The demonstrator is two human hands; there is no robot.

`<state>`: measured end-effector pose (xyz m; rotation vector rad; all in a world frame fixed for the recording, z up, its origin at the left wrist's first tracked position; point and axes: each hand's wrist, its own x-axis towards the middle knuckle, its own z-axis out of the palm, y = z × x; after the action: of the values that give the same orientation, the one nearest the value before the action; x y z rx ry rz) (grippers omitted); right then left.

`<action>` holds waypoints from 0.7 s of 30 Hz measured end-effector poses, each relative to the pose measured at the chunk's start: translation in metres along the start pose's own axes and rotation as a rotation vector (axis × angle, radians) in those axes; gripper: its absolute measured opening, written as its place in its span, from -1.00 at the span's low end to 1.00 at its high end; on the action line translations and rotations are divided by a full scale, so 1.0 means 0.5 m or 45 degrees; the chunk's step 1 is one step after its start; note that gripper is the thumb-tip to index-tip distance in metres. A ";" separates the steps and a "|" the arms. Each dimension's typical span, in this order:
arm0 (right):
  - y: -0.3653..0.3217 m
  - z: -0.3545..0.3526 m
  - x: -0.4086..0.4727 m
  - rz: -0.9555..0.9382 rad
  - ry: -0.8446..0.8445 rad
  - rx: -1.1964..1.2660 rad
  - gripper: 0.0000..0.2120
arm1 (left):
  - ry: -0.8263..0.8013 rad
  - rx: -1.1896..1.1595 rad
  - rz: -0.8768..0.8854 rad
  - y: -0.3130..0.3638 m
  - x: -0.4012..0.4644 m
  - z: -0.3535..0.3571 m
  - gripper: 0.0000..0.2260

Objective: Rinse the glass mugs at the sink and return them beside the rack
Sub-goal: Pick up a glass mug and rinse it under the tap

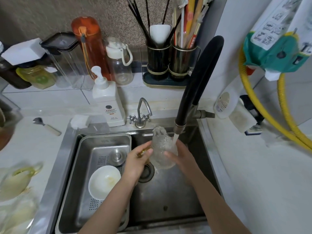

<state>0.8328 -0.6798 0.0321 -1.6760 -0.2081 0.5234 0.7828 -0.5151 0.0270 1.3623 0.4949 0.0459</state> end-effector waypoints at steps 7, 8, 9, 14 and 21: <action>0.013 -0.012 -0.019 0.017 0.055 0.010 -0.48 | 0.036 0.079 -0.020 -0.016 0.000 -0.003 -0.86; 0.017 -0.017 -0.021 0.016 0.054 0.018 -0.49 | 0.035 0.093 -0.025 -0.018 0.000 0.001 -0.89; 0.019 -0.020 -0.029 0.008 0.057 0.045 -0.49 | 0.017 0.109 -0.030 -0.020 -0.002 0.008 -0.90; 0.016 -0.021 -0.051 0.001 0.076 -0.024 -0.41 | -0.033 0.055 -0.089 -0.024 -0.008 0.005 -0.89; 0.008 -0.025 -0.029 0.286 0.086 -0.127 -0.52 | 0.004 0.230 -0.229 -0.017 0.006 0.023 -0.98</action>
<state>0.8251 -0.6977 0.0323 -1.8229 0.0036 0.6312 0.7877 -0.5266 0.0192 1.4885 0.6348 -0.1471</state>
